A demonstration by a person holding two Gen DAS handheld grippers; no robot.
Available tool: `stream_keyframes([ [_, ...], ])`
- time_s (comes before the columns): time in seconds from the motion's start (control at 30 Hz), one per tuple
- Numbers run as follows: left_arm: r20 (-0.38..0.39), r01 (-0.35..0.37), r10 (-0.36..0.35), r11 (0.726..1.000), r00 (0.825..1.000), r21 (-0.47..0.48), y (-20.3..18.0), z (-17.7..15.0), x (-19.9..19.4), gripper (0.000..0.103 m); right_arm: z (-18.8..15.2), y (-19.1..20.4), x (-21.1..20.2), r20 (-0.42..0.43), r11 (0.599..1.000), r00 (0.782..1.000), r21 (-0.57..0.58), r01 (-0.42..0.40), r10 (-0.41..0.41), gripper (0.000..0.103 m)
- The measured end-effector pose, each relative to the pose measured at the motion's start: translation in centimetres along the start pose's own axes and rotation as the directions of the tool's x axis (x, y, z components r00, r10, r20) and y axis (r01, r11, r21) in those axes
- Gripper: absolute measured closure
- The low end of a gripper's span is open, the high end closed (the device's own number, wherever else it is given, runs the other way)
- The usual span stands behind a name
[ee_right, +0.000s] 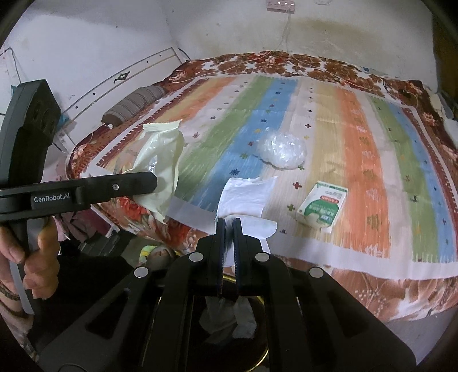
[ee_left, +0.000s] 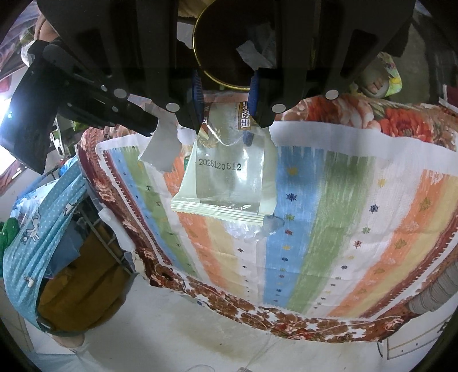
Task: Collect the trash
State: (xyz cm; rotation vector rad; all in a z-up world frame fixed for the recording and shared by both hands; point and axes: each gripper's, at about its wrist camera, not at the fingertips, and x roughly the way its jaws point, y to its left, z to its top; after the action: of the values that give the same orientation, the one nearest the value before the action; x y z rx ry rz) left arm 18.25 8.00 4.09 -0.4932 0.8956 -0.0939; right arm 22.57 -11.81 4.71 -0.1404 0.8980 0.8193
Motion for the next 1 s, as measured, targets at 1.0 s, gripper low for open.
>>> stream_keyframes([
  [1.0,-0.035,-0.002,0.003,1.000,0.999,0.013,-1.3,-7.9,-0.7,0.079,-8.1,1.3,-1.5,-0.039,0.997,0.998,0.062,-0.048,0.051,0.098],
])
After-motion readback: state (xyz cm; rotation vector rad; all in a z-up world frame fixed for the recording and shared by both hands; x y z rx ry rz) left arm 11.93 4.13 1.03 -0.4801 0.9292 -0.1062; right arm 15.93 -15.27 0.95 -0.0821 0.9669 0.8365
